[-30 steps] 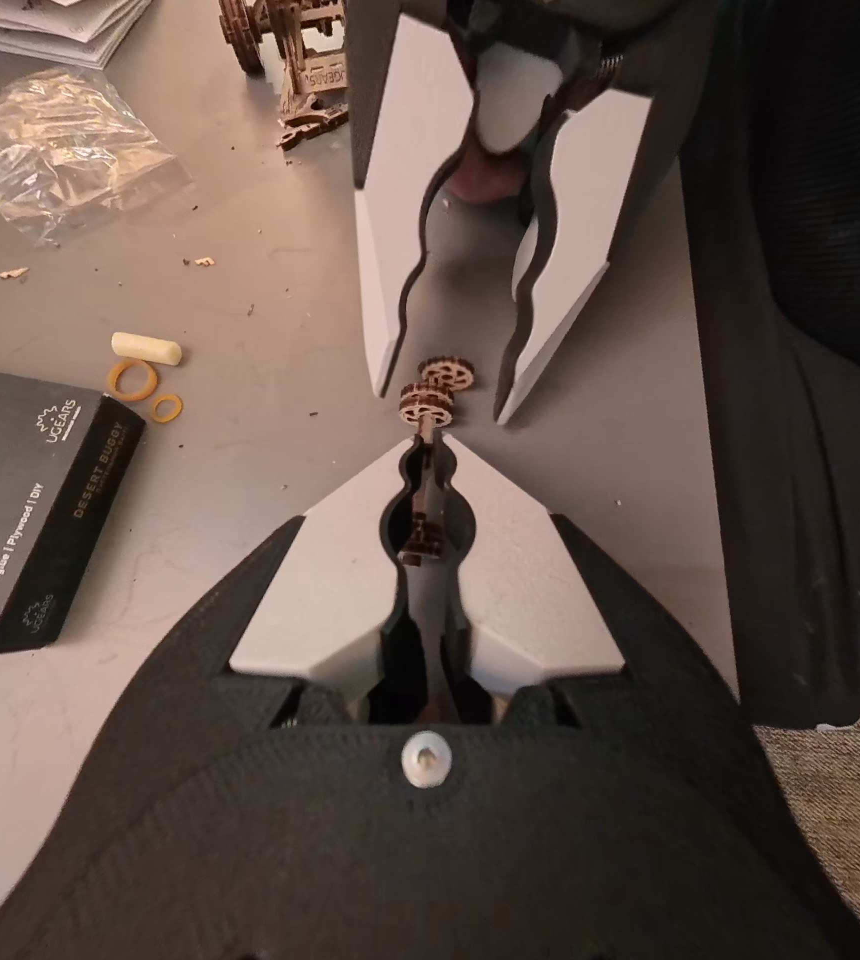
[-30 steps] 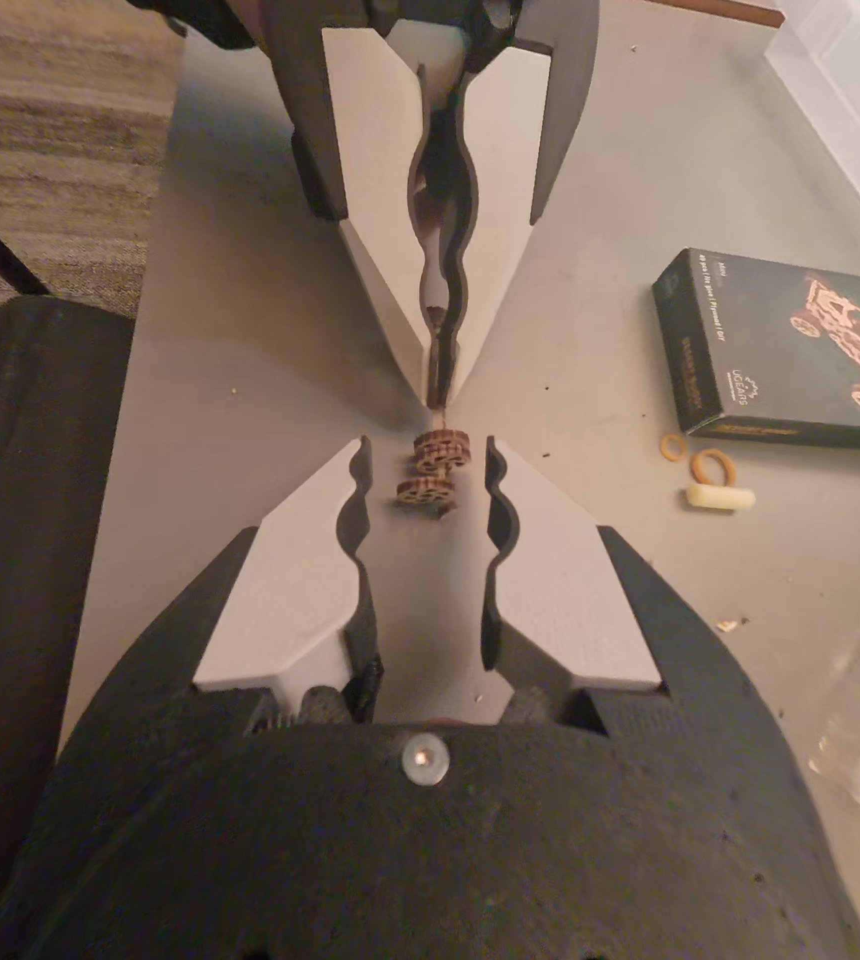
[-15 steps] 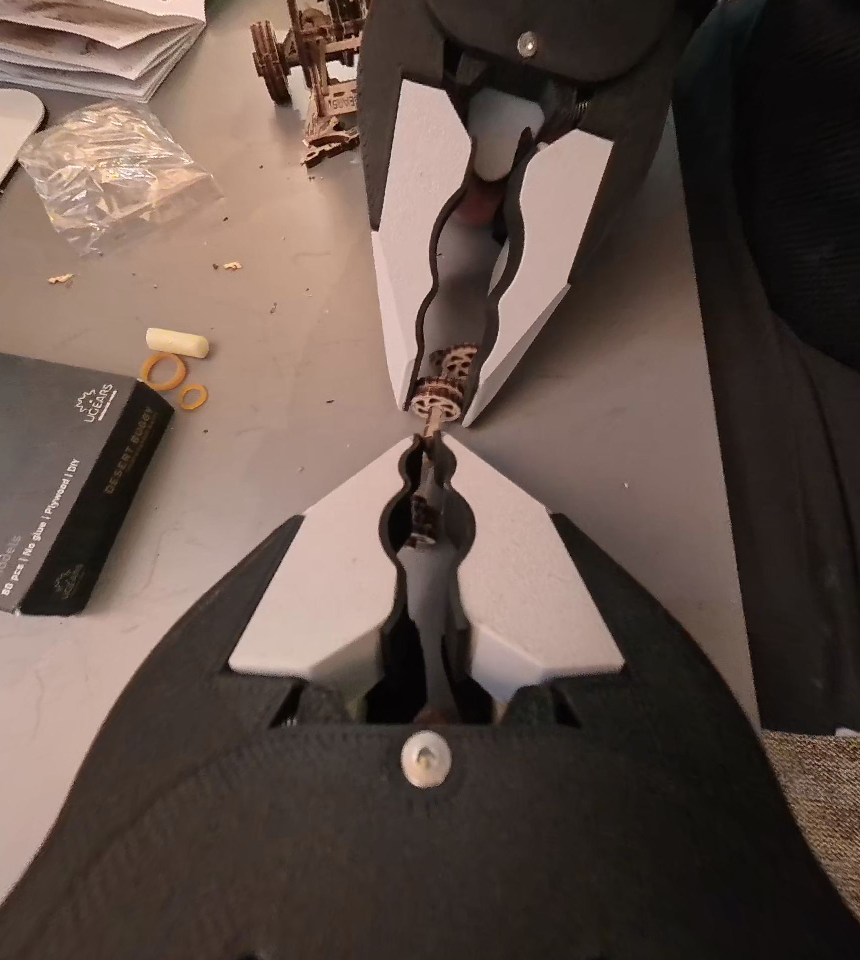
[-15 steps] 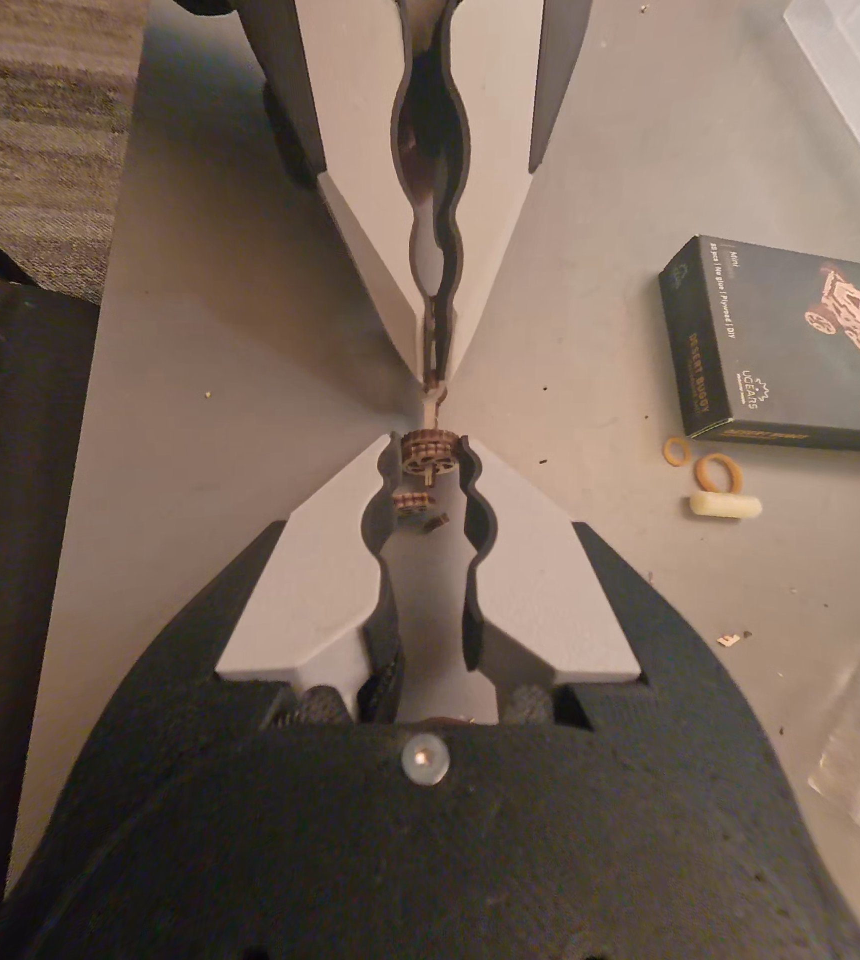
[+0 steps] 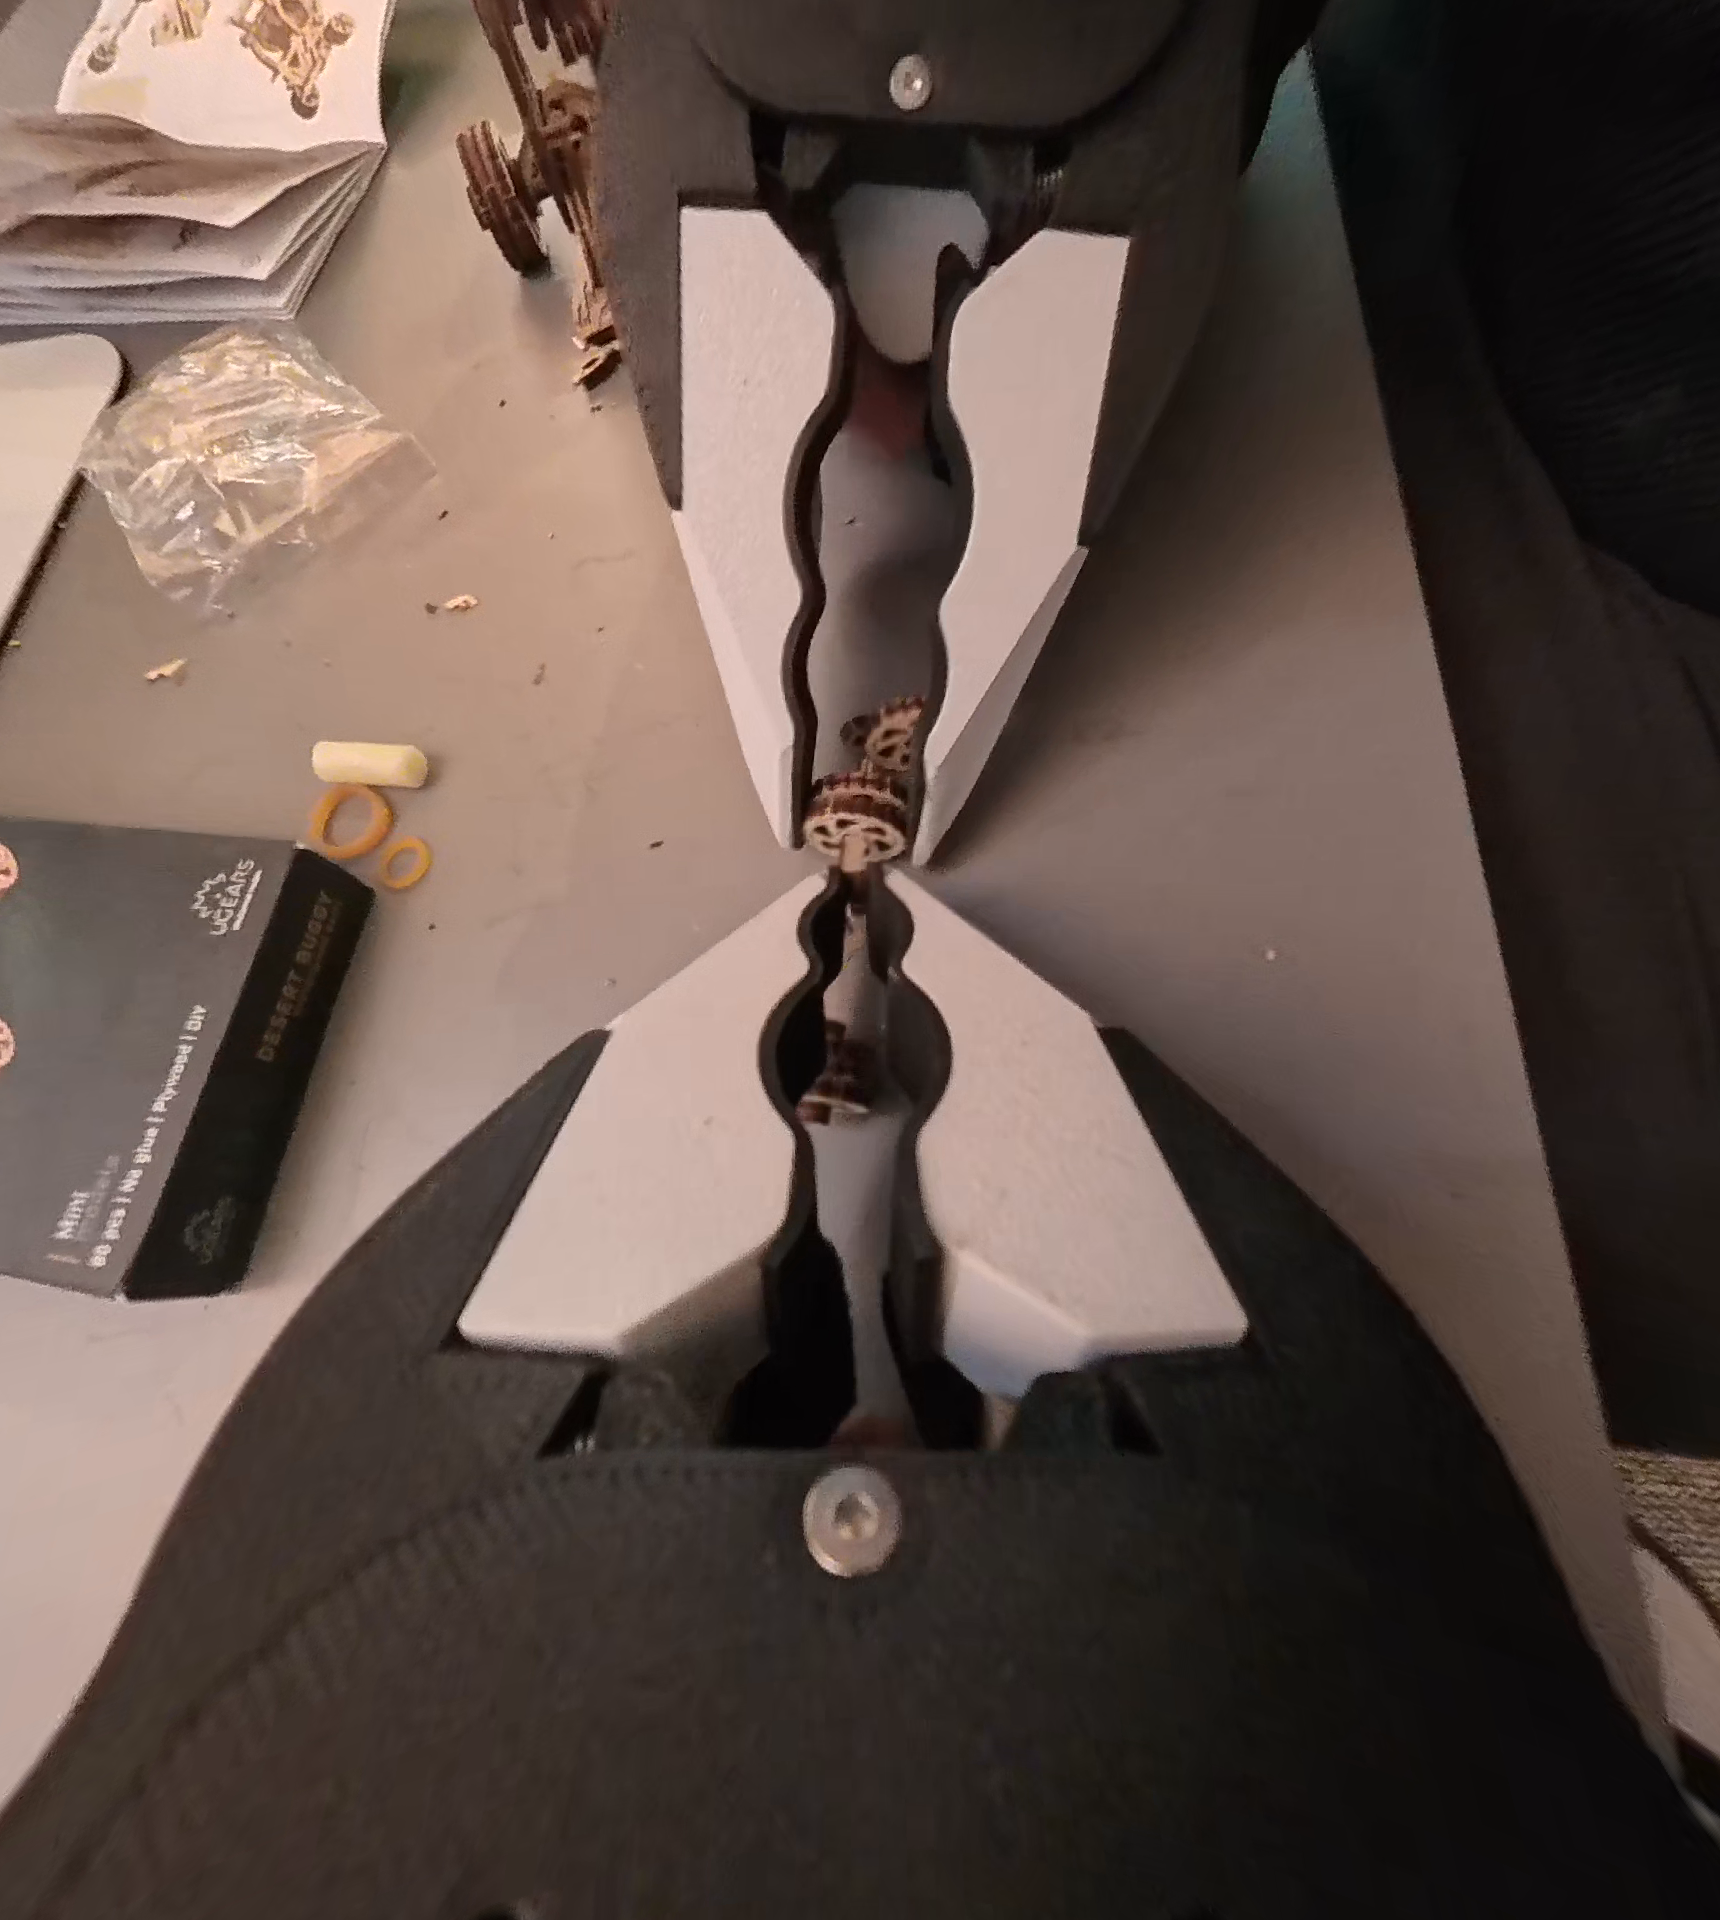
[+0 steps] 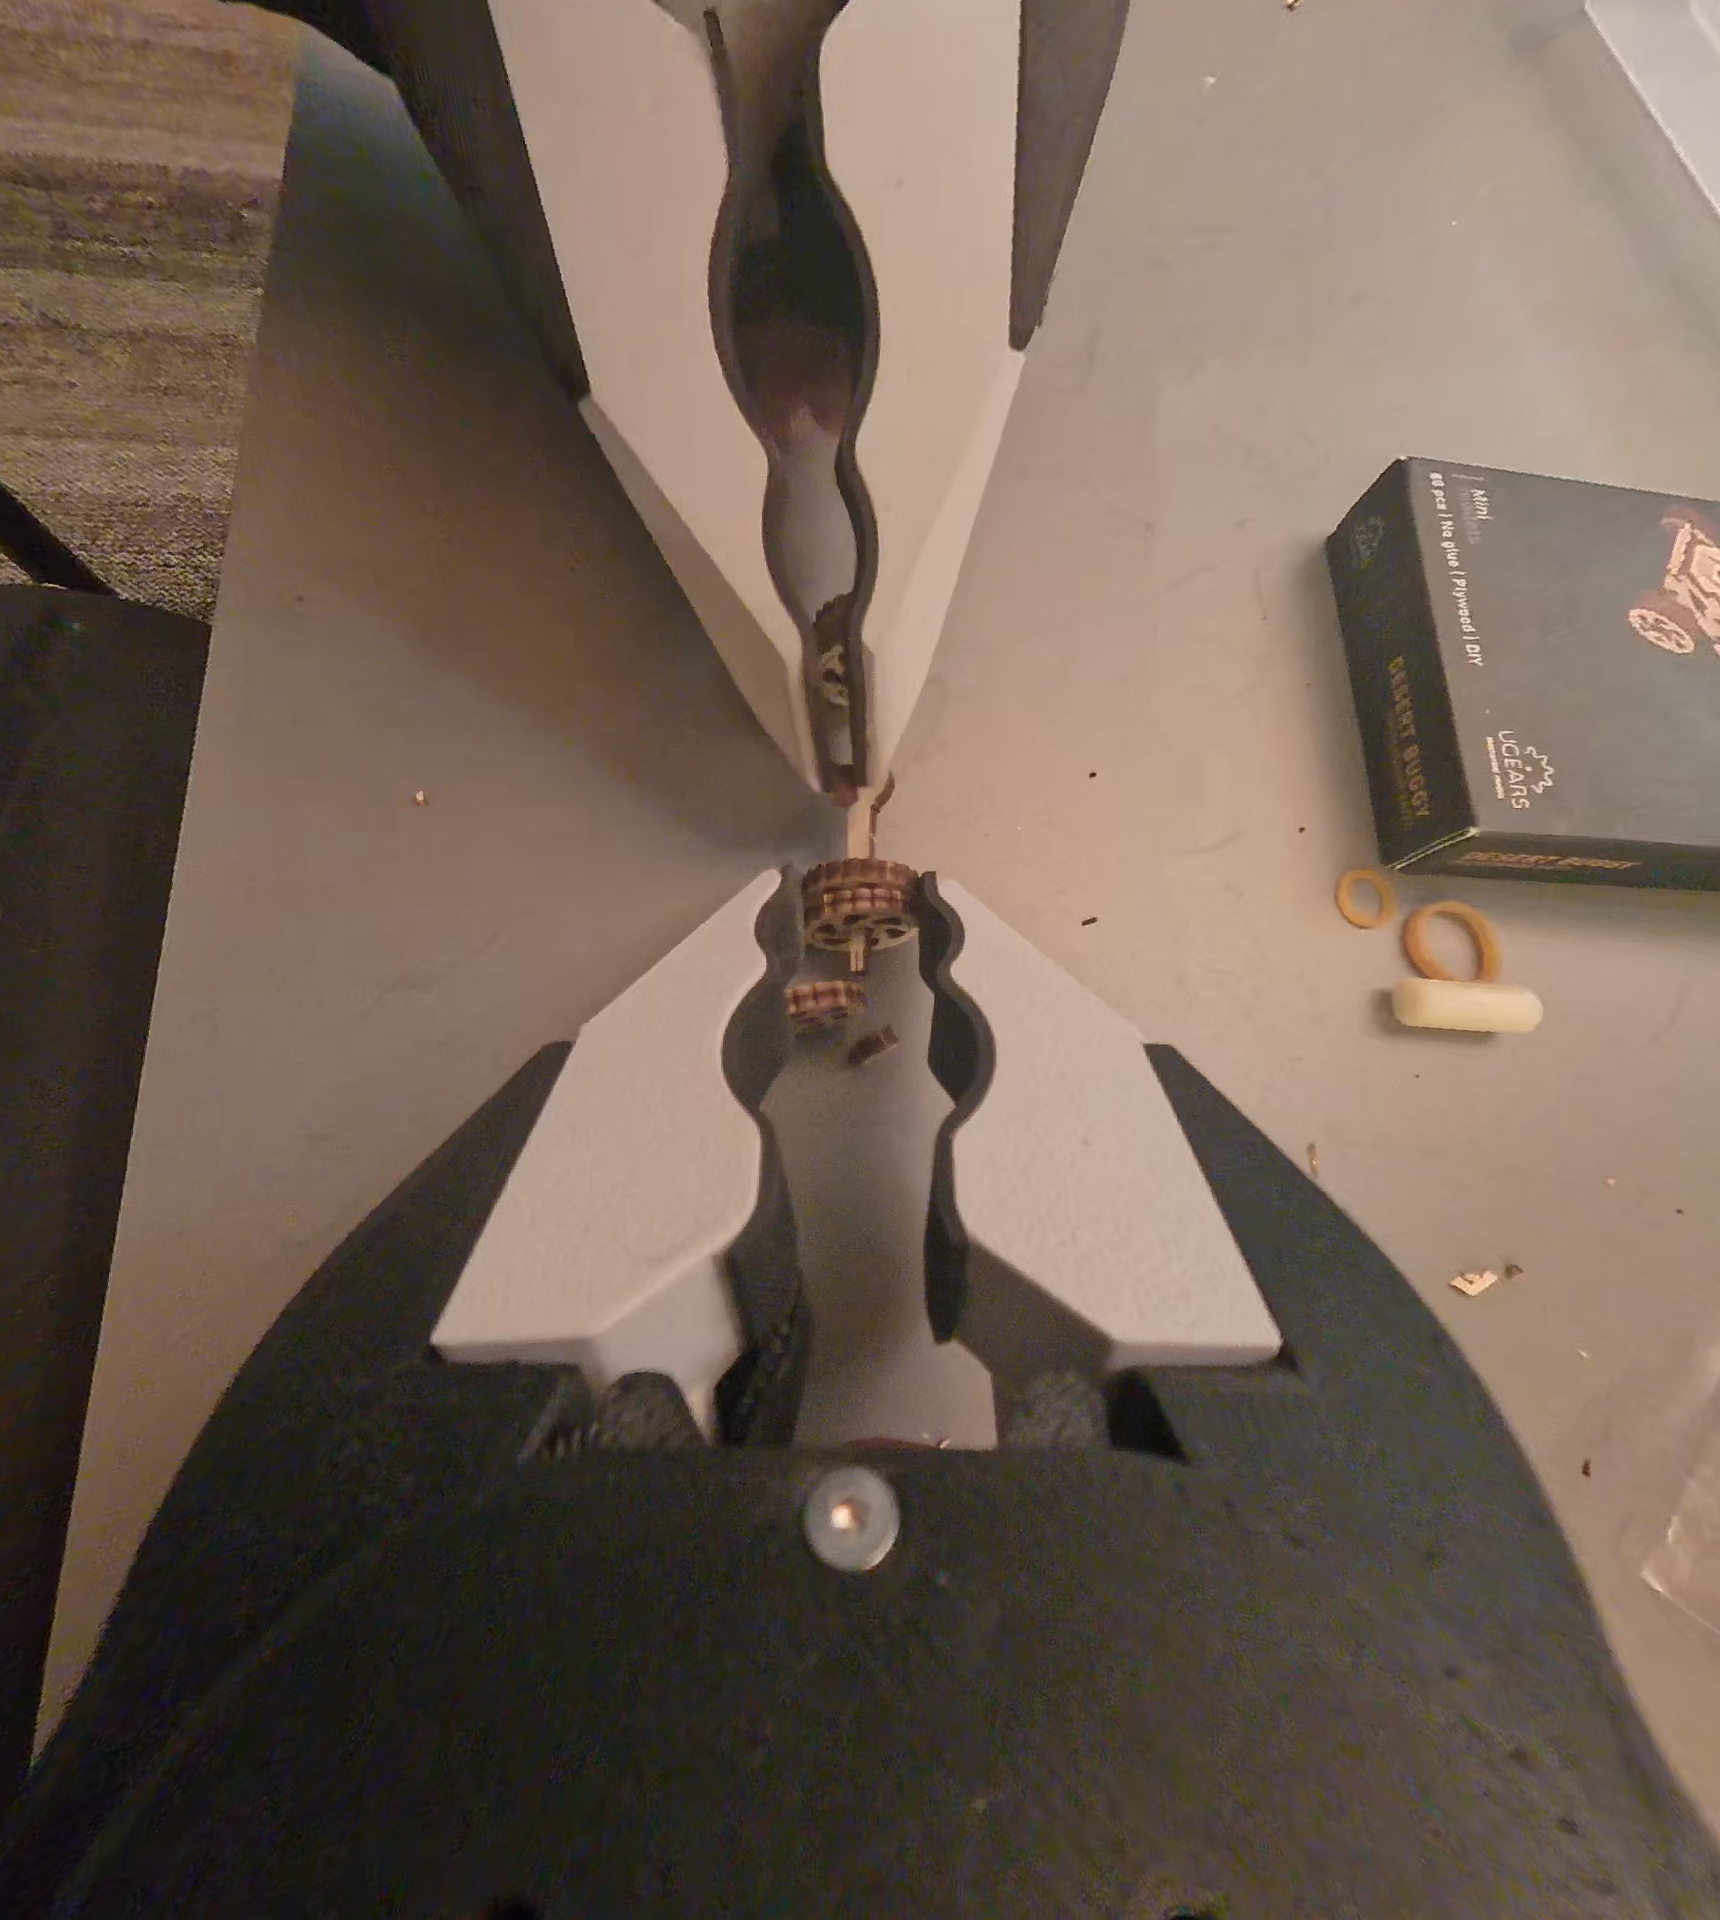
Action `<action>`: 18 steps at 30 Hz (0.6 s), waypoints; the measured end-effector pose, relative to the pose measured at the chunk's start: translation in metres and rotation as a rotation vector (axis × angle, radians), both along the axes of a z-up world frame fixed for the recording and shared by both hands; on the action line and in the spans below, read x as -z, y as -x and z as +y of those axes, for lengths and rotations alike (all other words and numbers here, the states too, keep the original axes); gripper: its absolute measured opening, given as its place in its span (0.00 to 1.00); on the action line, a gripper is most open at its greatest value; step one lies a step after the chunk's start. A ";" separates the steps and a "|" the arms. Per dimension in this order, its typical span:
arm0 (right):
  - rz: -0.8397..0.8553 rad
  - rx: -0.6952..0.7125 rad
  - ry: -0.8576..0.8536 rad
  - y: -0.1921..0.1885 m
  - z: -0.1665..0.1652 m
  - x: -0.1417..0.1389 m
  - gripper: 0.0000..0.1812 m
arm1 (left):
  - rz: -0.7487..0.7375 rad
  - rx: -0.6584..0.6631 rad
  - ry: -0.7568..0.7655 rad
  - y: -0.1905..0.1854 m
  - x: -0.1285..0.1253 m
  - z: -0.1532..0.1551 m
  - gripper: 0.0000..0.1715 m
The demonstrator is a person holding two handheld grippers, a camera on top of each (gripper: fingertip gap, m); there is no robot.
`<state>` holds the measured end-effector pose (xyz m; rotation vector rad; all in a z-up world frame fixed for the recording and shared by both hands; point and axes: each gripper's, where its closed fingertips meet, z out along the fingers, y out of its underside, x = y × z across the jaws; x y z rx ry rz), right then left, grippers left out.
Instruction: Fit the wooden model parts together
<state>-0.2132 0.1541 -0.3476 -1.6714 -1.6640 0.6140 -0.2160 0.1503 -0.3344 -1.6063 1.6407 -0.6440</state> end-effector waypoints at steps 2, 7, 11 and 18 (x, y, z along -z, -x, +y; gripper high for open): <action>0.000 0.001 0.008 0.000 0.000 0.000 0.10 | 0.007 -0.010 -0.039 0.003 -0.001 0.003 0.00; 0.001 0.001 0.024 0.000 0.000 0.000 0.11 | 0.003 -0.005 -0.072 0.005 0.000 0.004 0.00; 0.001 0.004 0.053 0.000 0.001 0.000 0.11 | 0.018 0.019 -0.110 0.005 0.001 0.006 0.00; 0.002 0.005 0.077 0.000 0.001 0.000 0.11 | 0.050 0.070 -0.177 0.007 0.002 0.004 0.00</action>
